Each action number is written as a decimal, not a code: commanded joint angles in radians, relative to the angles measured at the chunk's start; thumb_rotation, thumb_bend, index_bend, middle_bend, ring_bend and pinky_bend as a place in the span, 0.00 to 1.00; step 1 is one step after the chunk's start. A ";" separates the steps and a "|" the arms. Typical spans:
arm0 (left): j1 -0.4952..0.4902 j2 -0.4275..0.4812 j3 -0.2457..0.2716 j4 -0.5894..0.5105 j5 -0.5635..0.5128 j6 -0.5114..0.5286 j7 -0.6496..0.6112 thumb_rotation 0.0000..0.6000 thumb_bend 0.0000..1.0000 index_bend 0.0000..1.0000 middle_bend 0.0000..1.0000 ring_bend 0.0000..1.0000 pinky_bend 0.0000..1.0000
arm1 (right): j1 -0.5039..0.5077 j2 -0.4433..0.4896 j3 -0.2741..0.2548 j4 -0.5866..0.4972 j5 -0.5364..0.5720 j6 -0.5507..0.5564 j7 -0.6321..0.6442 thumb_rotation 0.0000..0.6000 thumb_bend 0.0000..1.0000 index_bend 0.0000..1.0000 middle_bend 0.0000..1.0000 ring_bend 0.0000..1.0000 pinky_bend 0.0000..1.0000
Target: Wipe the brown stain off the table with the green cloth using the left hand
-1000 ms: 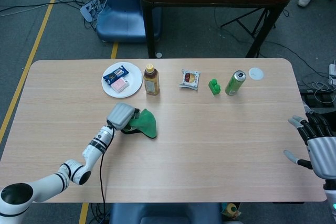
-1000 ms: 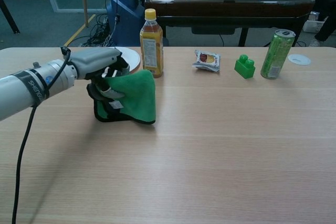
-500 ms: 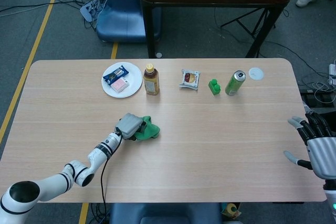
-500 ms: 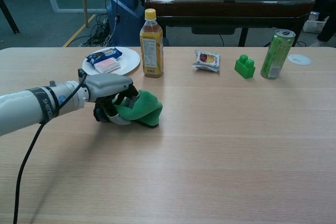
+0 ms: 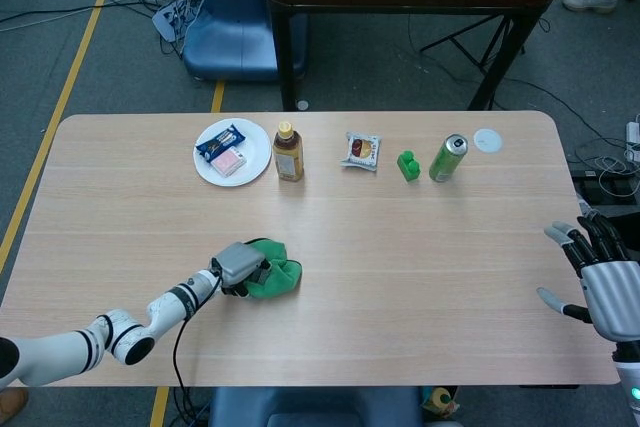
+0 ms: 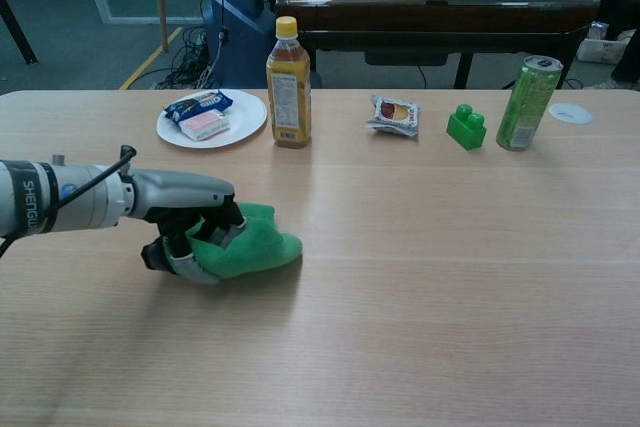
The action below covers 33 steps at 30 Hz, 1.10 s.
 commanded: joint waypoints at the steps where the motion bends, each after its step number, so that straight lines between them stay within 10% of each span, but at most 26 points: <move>1: -0.008 -0.009 0.004 0.005 -0.013 -0.004 0.018 1.00 0.22 0.61 0.64 0.64 0.80 | -0.002 0.000 0.000 0.001 0.000 0.002 0.002 1.00 0.22 0.21 0.22 0.10 0.03; 27: -0.036 -0.265 -0.099 0.427 -0.124 0.063 0.076 1.00 0.22 0.50 0.53 0.53 0.69 | -0.013 0.006 -0.001 -0.002 0.011 0.009 -0.001 1.00 0.22 0.21 0.22 0.10 0.03; 33: -0.029 -0.229 -0.081 0.370 -0.106 0.027 0.050 1.00 0.22 0.52 0.53 0.53 0.67 | -0.012 0.006 0.000 -0.004 0.010 0.007 -0.003 1.00 0.22 0.21 0.22 0.10 0.03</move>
